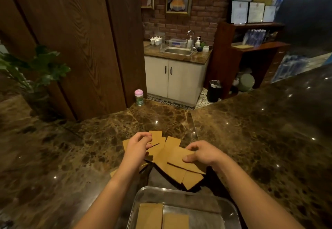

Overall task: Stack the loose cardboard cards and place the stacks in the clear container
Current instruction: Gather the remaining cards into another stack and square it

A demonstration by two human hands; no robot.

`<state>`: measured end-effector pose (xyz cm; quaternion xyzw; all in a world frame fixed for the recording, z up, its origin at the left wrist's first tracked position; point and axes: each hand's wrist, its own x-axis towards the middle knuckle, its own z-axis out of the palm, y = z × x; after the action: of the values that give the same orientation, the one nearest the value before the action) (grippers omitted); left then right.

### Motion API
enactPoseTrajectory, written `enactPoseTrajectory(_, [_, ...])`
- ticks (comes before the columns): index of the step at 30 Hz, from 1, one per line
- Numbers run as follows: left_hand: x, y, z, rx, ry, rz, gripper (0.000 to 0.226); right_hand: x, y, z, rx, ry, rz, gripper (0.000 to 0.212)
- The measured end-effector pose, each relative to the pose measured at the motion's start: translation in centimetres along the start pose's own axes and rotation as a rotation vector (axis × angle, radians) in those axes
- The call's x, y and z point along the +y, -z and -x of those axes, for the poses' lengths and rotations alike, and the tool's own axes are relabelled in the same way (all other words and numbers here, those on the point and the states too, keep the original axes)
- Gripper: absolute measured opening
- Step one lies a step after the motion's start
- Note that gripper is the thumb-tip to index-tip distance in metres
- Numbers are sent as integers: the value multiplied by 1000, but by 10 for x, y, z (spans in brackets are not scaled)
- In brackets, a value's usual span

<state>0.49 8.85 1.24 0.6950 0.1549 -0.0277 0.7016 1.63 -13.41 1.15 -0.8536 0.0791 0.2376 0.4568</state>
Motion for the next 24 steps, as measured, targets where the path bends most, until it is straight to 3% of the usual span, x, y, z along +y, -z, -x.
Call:
enactPoseTrajectory(4, [4, -9, 4, 25, -3, 28, 16, 3, 10, 9, 88, 58, -367, 23])
enactPoseTrajectory(7, [13, -22, 11, -109, 42, 203, 32, -3, 9, 15, 44, 109, -579, 29])
enactPoseTrajectory(10, [32, -38, 22, -264, 161, 504, 30, -18, 2, 22, 7, 171, -657, 33])
enactPoseTrajectory(12, [42, -45, 23, -297, 140, 595, 32, -27, 0, 29, 14, 217, -700, 33])
enactPoseTrajectory(17, [59, -50, 20, -315, 76, 663, 37, -34, 4, 47, -64, 286, -681, 34])
enactPoseTrajectory(24, [74, -44, 24, -278, 23, 799, 29, -33, 21, 62, 43, 291, -847, 35])
